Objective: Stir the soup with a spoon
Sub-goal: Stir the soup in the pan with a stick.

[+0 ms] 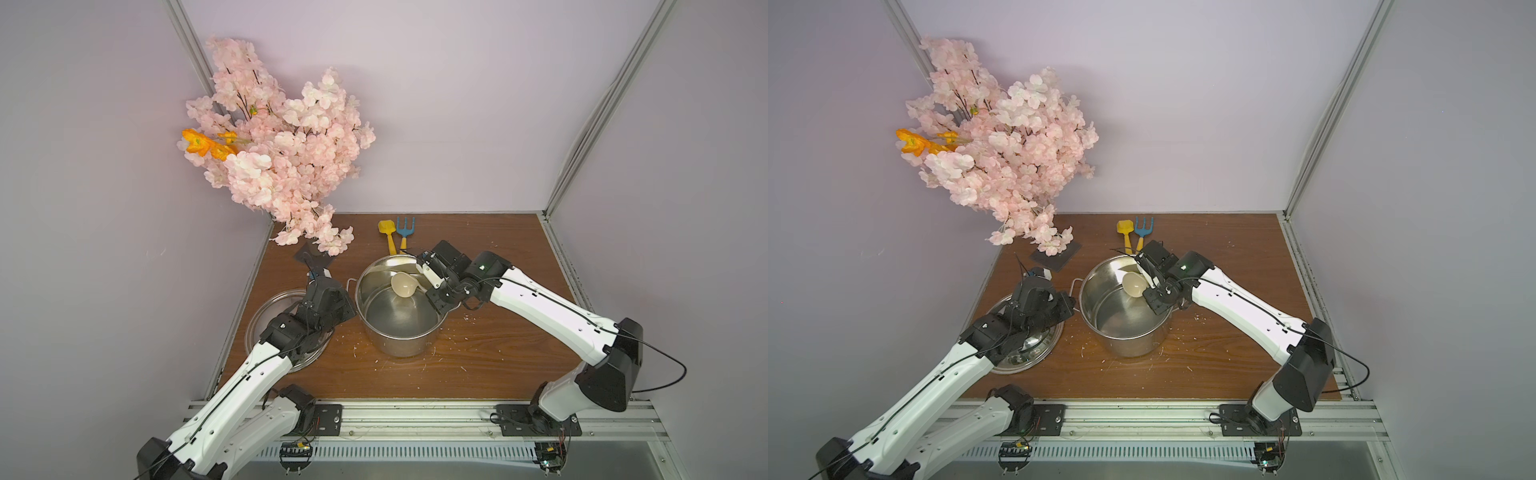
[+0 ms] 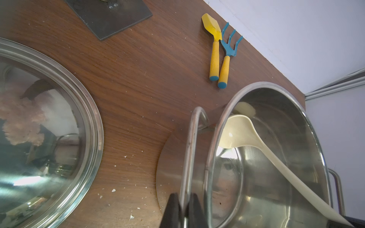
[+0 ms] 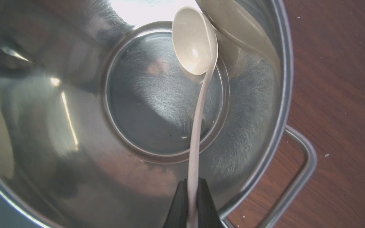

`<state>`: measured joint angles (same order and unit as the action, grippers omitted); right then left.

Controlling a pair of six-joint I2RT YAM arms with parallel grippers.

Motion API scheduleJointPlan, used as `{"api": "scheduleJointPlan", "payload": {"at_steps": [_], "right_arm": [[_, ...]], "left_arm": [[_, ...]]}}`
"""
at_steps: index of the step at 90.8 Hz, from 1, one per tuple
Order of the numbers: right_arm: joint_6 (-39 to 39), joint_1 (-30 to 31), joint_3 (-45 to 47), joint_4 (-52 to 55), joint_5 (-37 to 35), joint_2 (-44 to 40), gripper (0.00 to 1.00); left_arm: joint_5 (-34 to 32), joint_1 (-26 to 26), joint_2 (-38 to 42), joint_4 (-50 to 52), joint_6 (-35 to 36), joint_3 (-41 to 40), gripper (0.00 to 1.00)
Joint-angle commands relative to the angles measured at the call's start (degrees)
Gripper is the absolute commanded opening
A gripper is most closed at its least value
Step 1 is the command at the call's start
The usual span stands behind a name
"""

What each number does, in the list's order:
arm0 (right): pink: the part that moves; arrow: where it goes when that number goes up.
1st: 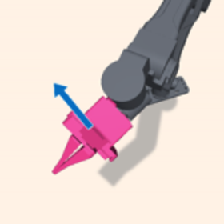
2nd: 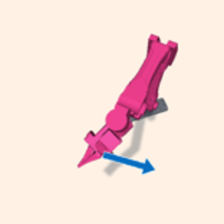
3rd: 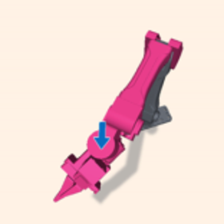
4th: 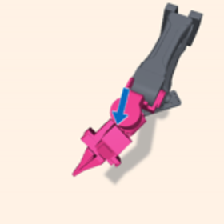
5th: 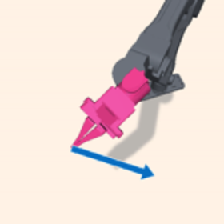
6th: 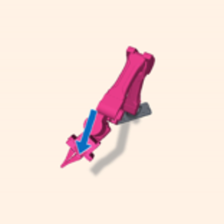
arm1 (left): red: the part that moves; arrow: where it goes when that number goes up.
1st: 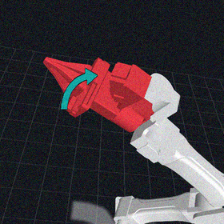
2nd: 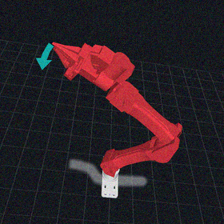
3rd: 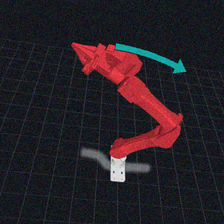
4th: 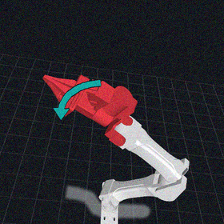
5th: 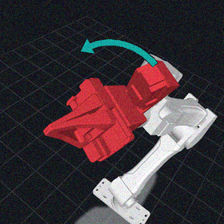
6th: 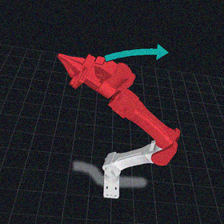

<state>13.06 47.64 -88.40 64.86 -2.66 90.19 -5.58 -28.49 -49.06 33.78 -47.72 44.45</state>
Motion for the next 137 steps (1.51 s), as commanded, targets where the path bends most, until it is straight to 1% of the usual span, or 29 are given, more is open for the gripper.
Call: {"api": "scheduleJointPlan", "payload": {"at_steps": [1, 8, 15, 24, 36, 48, 64, 71, 79, 92, 103, 115, 127, 137], "right_arm": [[-0.5, 1.8, -4.0, -1.9, 2.4, 2.4, 0.00], [-0.1, 3.9, -5.3, -1.6, 2.6, 3.5, 0.00], [0.3, 6.0, -4.6, -1.7, 2.8, 3.1, 0.00], [1.0, 7.3, -1.9, -1.9, 2.5, 0.9, 0.00], [2.1, 7.7, 3.7, -1.6, 1.1, -3.6, 0.00], [2.8, 6.6, 8.8, -0.8, -2.0, -8.1, 0.00], [2.5, 0.7, 12.3, -1.8, -2.6, -11.8, 0.00], [1.8, -1.0, 11.7, -2.5, -2.6, -11.6, 0.00], [1.3, -1.7, 9.5, -3.2, -2.5, -9.8, 0.00], [-0.1, -1.5, 4.9, -4.0, 0.6, -5.3, 0.00], [-0.5, 0.5, 1.9, -4.6, 2.3, -2.0, 0.00], [-0.2, 4.2, 1.0, -5.0, 3.5, -0.2, 0.00], [0.6, 7.4, 2.6, -4.8, 3.7, -1.4, 0.00], [1.7, 7.8, 6.2, -3.8, 2.0, -4.2, 0.00]], "left_arm": [[0.0, 0.6, 0.9, 1.7, 1.1, -0.8, 0.00], [0.1, 0.6, 1.1, 1.7, 0.9, -1.1, 0.00], [0.1, 0.5, 1.4, 1.7, 0.9, -1.4, 0.00], [0.0, 0.5, 1.4, 1.7, 0.9, -1.6, 0.00], [0.0, 0.6, 1.2, 1.7, 0.7, -1.6, 0.00], [0.4, 0.6, 1.7, 1.8, 0.5, -1.2, 0.00], [0.9, 0.6, 1.5, 1.9, 0.5, -1.2, 0.00], [1.2, 0.6, 1.4, 1.9, 0.5, -1.4, 0.00], [1.5, 0.5, 1.7, 1.8, 0.2, -1.6, 0.00], [1.3, 0.6, 1.6, 1.8, 0.1, -2.1, 0.00], [1.5, 0.6, 1.4, 1.8, 0.0, -2.2, 0.00], [1.3, 0.6, 1.2, 1.8, 0.0, -2.5, 0.00], [1.2, 0.6, 0.7, 1.8, 0.2, -2.5, 0.00], [1.0, 0.6, 0.7, 1.8, 0.6, -2.2, 0.00]]}}
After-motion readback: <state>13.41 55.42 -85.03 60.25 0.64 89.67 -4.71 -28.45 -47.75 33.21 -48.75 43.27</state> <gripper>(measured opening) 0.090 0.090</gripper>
